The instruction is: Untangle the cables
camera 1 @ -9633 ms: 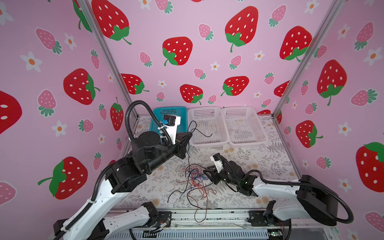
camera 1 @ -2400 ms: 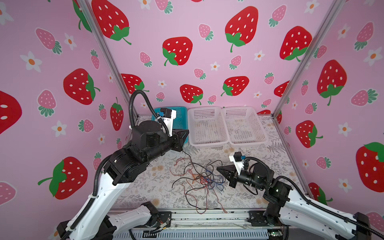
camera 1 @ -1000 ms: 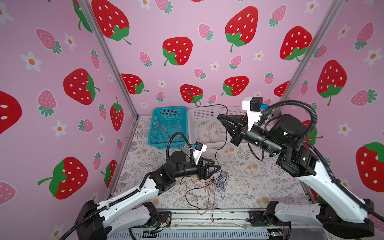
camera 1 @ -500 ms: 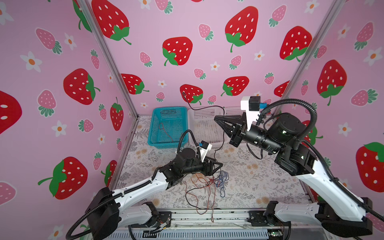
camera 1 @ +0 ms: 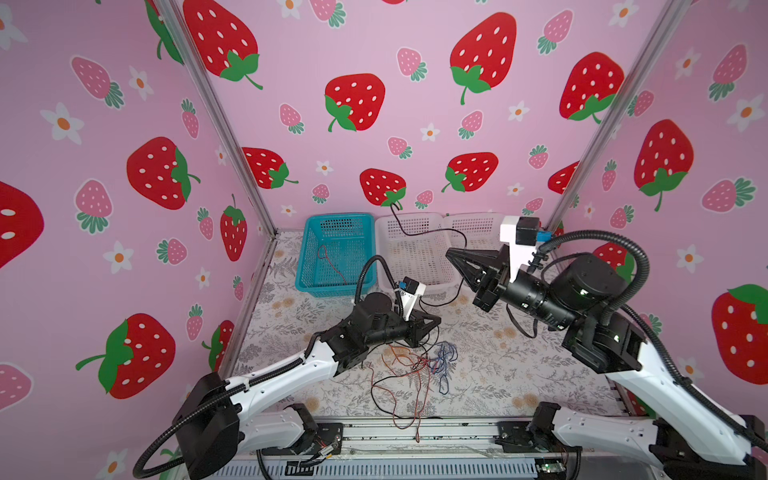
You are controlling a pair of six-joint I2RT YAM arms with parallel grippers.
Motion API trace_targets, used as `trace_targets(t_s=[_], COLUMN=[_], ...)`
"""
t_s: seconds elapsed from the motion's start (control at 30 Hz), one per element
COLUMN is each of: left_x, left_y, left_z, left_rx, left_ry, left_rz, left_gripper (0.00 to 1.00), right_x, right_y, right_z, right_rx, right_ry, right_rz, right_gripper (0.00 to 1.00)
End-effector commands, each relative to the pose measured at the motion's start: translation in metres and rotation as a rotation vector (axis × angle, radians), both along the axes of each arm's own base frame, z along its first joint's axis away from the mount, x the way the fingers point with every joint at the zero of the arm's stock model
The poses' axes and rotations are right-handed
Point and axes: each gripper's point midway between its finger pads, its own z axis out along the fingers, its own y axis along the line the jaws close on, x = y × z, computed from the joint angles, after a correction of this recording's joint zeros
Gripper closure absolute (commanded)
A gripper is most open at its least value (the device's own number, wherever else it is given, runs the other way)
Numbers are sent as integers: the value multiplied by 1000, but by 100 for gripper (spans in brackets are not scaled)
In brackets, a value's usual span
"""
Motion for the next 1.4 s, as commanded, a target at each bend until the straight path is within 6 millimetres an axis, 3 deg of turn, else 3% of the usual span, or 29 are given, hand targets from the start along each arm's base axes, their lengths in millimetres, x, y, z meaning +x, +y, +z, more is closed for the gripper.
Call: trace_targets(t_s=[0.0, 0.13, 0.27, 0.37, 0.47, 0.57, 0.67, 0.8, 1.07, 1.37], left_x=[-8, -13, -13, -10, -5, 2, 6, 7, -1, -7], left_y=[13, 37, 58, 65, 67, 70, 70, 66, 69, 69], left_z=[40, 96, 160, 195, 218, 229, 232, 230, 245, 250], left_rx=[-12, -3, -1, -13, -38, -52, -65, -82, -126, -162], left_ry=[-48, -105, -170, -183, -172, -149, -121, -96, -123, -113], left_rz=[4, 68, 137, 160, 171, 194, 205, 195, 173, 153], left_gripper=[100, 100, 100, 100, 100, 100, 100, 100, 100, 100], right_x=[20, 38, 36, 28, 11, -3, -13, -31, -6, -16], right_y=[-40, -63, -47, -30, -14, -2, 5, 20, 22, 50], right_z=[-14, -74, -135, -169, -189, -201, -208, -216, -247, -263], right_rx=[52, 20, -44, -82, -88, -93, -78, -51, -129, -173], right_ry=[38, 124, 194, 218, 206, 186, 181, 185, 161, 124], right_rz=[-210, -362, -290, -199, -64, 40, 118, 262, 127, 267], right_gripper=[100, 100, 98, 85, 58, 38, 33, 31, 33, 41])
